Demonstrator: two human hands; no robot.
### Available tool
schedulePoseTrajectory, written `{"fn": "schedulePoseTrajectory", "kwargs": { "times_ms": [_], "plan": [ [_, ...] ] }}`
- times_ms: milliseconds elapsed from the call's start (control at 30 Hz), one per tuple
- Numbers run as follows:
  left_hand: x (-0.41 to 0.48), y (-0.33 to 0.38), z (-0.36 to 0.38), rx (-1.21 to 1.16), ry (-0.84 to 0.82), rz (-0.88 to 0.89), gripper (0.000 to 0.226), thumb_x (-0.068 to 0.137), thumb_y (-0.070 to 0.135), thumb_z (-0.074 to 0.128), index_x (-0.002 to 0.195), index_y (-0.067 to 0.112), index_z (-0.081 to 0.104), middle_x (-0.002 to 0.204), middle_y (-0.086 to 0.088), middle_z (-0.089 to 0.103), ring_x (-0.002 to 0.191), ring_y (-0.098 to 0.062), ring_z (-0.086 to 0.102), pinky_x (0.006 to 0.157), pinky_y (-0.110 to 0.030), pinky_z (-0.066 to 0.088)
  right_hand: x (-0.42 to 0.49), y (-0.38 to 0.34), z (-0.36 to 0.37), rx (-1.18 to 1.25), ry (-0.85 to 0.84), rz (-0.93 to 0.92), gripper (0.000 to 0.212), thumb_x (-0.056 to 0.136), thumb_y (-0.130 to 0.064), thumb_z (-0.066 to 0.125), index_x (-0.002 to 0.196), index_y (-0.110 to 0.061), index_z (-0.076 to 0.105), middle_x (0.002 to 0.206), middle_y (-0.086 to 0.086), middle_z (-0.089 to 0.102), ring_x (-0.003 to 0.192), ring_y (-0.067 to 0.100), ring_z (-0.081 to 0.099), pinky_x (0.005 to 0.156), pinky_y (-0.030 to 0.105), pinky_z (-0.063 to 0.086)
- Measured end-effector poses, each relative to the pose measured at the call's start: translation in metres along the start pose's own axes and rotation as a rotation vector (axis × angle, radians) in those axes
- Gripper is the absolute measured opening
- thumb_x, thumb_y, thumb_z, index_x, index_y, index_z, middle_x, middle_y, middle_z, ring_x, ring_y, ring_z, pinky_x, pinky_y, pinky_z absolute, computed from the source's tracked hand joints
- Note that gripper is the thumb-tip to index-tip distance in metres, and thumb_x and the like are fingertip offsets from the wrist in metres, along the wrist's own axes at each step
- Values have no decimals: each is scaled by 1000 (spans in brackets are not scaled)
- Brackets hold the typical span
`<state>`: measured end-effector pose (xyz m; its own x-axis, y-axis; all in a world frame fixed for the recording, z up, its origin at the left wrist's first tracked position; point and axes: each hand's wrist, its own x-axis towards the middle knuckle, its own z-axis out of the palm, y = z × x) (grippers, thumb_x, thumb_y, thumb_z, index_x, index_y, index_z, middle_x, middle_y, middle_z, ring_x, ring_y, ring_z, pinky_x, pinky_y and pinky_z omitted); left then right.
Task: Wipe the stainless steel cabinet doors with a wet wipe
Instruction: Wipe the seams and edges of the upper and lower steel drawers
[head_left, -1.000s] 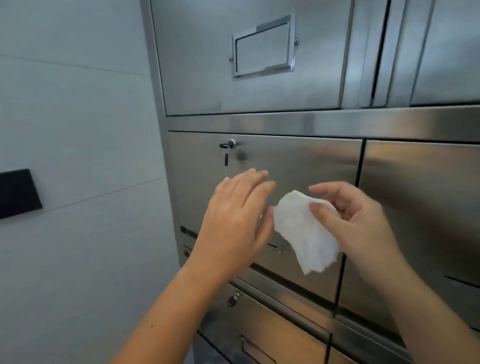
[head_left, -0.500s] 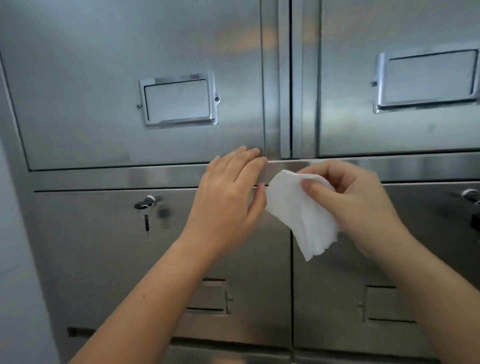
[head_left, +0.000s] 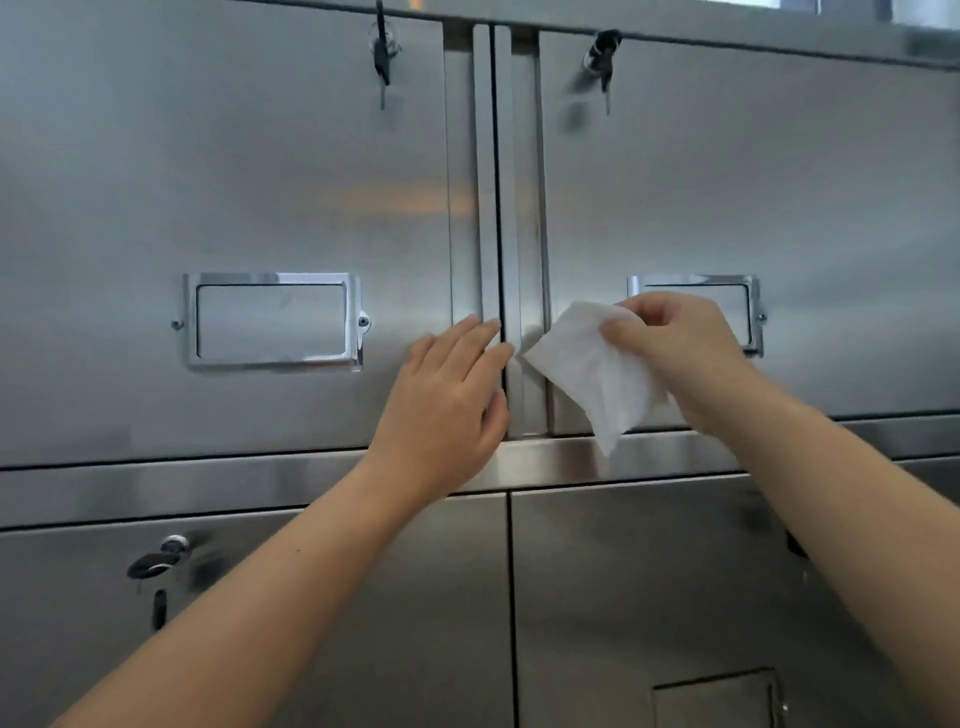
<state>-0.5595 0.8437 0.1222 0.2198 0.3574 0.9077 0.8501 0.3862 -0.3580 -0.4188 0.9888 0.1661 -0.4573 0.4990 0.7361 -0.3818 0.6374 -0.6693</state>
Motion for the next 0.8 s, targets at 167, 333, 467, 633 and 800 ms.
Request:
{"fn": "schedulePoseTrajectory", "kwargs": {
  "times_ms": [167,333,467,633,800],
  "plan": [
    [31,-14,9,69,0,39,43,82,19,40,114,1,63,127,-18,59,120,-36,53,95,-54,42,42,-8,1,-56,115,-135,23,84,-4,58,67,-21,61,68,-3,59,69,16,53,62,26,41],
    [65,-23,15,113,63,85,43,83,21,41,118,5,60,129,-15,57,123,-32,49,98,-49,41,77,-20,1,-196,398,-460,10,86,-7,59,78,-12,62,70,-2,57,70,15,49,57,20,32],
    [89,-25,15,177,86,197,42,84,22,41,120,7,57,130,-14,57,125,-28,44,101,-42,33,111,-31,-8,-300,579,-787,9,84,0,57,85,0,65,81,10,60,73,18,50,61,18,27],
    [107,-25,9,230,136,252,39,85,23,41,121,10,52,131,-13,56,125,-29,49,99,-45,40,135,-41,-11,-619,725,-1200,13,79,-1,49,82,1,62,78,17,58,67,33,55,56,34,42],
    [102,-26,10,289,135,242,45,82,21,43,117,3,63,129,-15,58,122,-30,51,99,-44,35,124,-2,22,-638,530,-1204,13,78,-5,52,79,0,64,78,15,59,68,32,56,55,38,46]
  ]
}}
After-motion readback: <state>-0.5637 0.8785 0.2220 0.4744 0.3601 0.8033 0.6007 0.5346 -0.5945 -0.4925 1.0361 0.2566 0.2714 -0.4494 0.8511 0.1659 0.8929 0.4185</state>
